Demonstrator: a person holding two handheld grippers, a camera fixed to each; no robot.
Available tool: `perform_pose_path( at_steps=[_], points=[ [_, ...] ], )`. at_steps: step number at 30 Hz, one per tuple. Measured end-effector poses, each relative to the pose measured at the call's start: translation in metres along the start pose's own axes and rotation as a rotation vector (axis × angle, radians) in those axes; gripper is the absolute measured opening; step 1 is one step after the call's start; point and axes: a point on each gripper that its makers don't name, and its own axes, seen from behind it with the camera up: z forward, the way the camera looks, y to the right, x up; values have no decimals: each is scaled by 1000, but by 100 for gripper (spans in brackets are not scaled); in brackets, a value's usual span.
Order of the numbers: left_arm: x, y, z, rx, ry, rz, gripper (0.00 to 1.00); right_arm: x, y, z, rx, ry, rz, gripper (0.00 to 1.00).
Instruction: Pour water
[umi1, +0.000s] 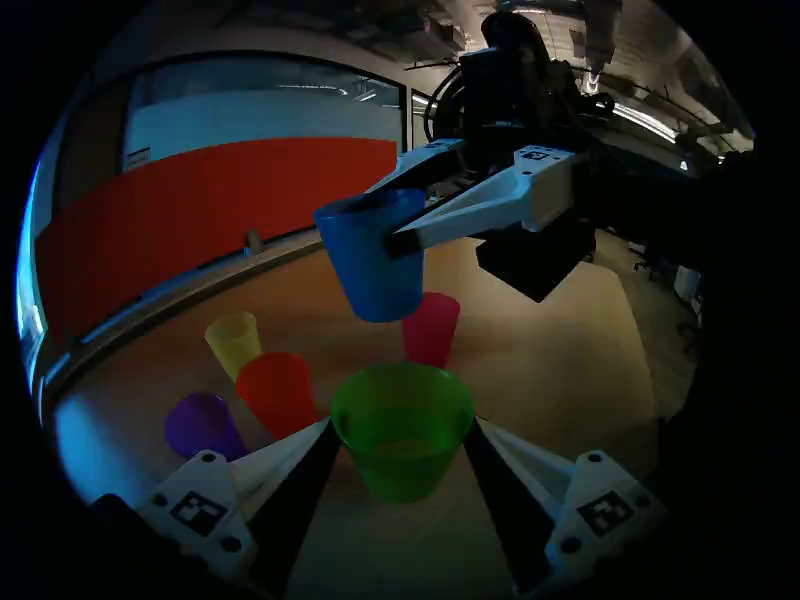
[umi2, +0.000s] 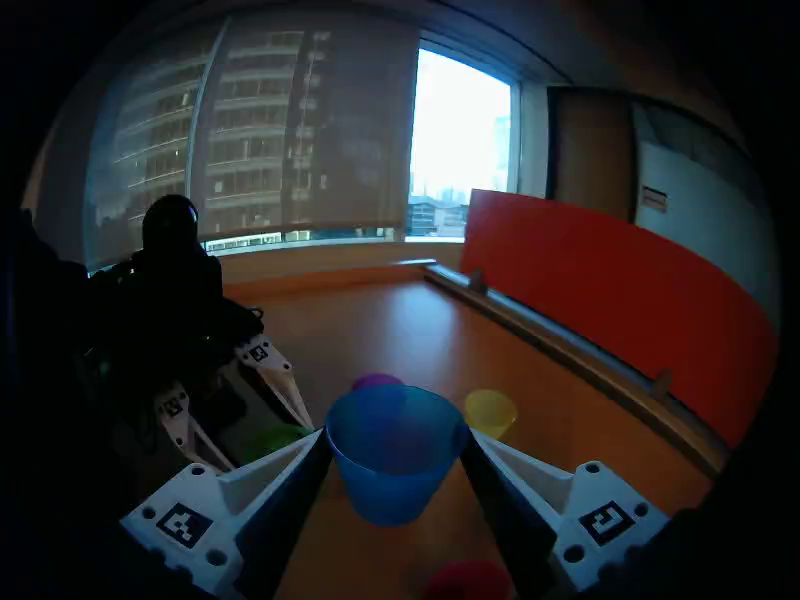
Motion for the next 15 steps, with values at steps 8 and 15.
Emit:
perform_pose_path(
  at_steps=[8, 15],
  points=[
    [-7, -1, 1, 2, -20, 7, 85, -14, -3, 4, 6, -26, -4, 92],
    [-12, -2, 1, 4, -35, -5, 85, -26, -4, 7, 9, -48, -5, 92]
  ],
)
